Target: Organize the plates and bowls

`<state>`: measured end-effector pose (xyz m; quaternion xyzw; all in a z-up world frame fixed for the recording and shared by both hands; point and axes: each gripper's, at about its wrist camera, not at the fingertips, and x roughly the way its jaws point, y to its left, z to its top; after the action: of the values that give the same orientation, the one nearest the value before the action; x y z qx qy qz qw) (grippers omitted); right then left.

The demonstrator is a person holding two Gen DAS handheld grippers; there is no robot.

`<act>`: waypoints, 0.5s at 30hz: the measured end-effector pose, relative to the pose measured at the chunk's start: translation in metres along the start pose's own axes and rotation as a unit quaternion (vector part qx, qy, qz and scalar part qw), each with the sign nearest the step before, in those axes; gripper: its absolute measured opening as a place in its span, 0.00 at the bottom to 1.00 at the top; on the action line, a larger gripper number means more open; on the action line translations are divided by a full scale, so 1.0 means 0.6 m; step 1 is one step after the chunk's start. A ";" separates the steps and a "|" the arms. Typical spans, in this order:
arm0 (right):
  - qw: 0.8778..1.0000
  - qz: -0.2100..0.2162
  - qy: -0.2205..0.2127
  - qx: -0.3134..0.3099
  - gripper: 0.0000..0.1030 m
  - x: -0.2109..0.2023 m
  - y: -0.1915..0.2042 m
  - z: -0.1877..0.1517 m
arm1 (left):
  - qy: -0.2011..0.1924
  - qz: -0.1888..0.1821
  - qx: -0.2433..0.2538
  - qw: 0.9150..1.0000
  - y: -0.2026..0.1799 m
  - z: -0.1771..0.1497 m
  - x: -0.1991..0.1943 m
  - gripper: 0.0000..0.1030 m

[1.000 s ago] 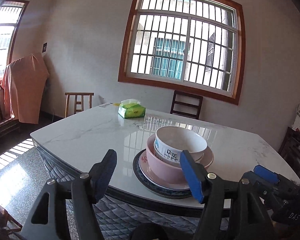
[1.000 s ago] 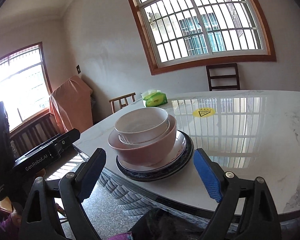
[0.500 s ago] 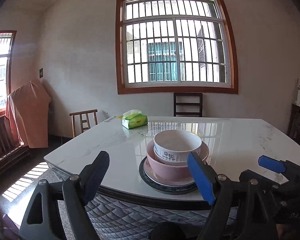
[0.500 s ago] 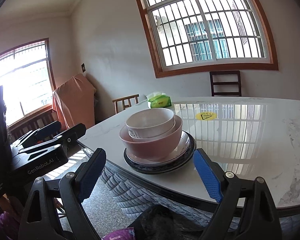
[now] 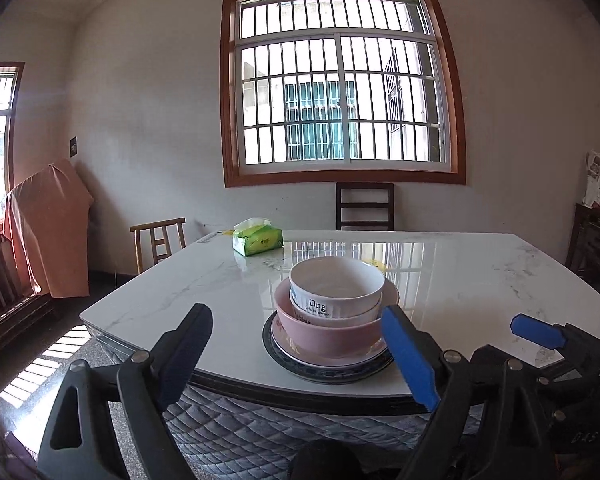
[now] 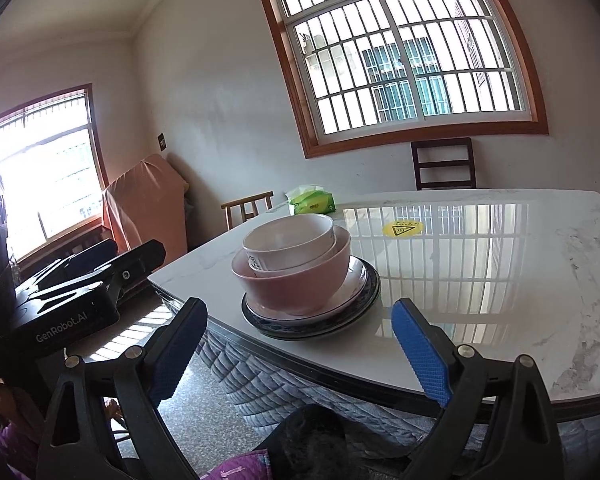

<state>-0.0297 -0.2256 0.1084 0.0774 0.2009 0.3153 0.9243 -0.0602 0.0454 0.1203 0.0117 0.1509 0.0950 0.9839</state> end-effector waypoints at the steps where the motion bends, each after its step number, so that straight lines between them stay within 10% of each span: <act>1: 1.000 0.001 0.000 0.001 0.90 0.000 -0.001 0.000 | 0.002 0.000 0.001 1.000 -0.001 -0.001 0.001 0.86; 15: 0.998 -0.012 0.018 0.061 0.94 0.004 -0.065 0.000 | 0.045 0.002 0.002 0.999 -0.006 -0.029 0.029 1.00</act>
<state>-0.0064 -0.2547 0.0969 0.1252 0.2373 0.2927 0.9178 -0.0484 0.0448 0.0985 0.0099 0.1954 0.0966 0.9759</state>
